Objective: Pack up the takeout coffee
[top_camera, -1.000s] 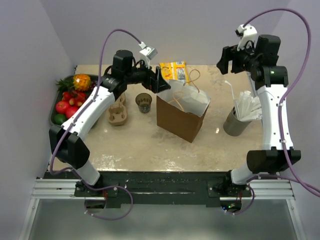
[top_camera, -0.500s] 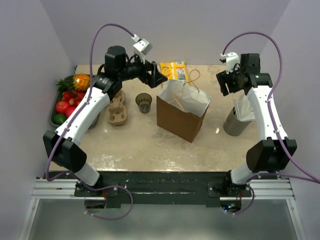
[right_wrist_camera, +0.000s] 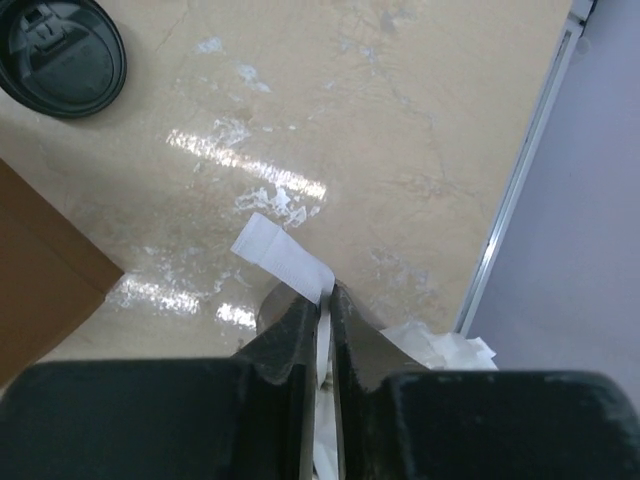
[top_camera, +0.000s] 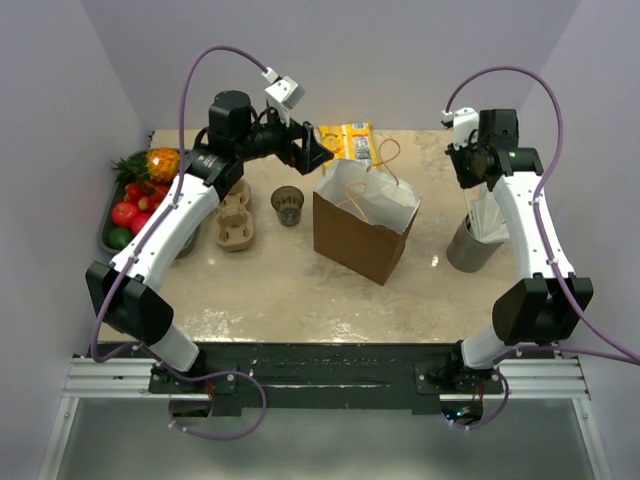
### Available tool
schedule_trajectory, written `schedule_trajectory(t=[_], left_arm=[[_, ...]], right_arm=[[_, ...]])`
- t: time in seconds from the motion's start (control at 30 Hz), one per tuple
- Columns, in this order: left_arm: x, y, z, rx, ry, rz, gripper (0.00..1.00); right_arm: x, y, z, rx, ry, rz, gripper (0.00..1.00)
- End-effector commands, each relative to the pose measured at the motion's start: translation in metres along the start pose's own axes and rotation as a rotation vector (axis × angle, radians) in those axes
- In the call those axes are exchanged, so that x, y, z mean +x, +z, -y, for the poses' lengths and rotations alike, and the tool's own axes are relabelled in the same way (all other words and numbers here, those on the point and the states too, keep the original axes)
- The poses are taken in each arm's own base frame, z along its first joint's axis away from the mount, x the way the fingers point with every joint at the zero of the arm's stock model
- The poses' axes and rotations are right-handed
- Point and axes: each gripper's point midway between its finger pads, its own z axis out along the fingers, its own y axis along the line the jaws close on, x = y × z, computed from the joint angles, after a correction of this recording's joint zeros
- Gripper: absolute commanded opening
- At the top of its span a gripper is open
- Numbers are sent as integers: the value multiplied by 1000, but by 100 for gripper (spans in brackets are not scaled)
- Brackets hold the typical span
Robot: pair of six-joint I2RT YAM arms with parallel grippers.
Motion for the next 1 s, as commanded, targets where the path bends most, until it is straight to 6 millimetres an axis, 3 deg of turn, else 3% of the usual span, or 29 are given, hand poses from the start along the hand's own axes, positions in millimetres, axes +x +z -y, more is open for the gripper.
schedule_trajectory(t=[0.0, 0.13, 0.27, 0.37, 0.47, 0.67, 0.73, 0.83, 0.93, 0.97], left_arm=[[-45, -18, 5, -15, 90, 99, 100], [-47, -18, 3, -16, 106, 102, 99], [-53, -18, -5, -49, 141, 113, 100], [-56, -22, -17, -98, 165, 111, 100], [-60, -27, -29, -137, 200, 108, 100], [-55, -28, -41, -176, 221, 85, 100], [-54, -27, -43, -184, 226, 83, 100], [-55, -27, -44, -190, 229, 82, 100], [-56, -28, -45, -199, 236, 86, 100], [-57, -29, -46, -204, 241, 88, 100]], right_arm=[[-45, -32, 20, 82, 25, 159, 6], [-84, -73, 12, 13, -3, 322, 2], [-125, -132, -5, -87, -30, 534, 0], [-145, -180, -22, -167, -30, 690, 0], [-158, -224, -35, -232, -3, 817, 0], [-169, -285, -67, -421, 27, 969, 0], [-170, -292, -74, -479, 51, 979, 0], [-164, -283, -89, -589, 96, 934, 0], [-152, -253, -92, -596, 132, 869, 0], [-144, -233, -93, -589, 142, 827, 0]])
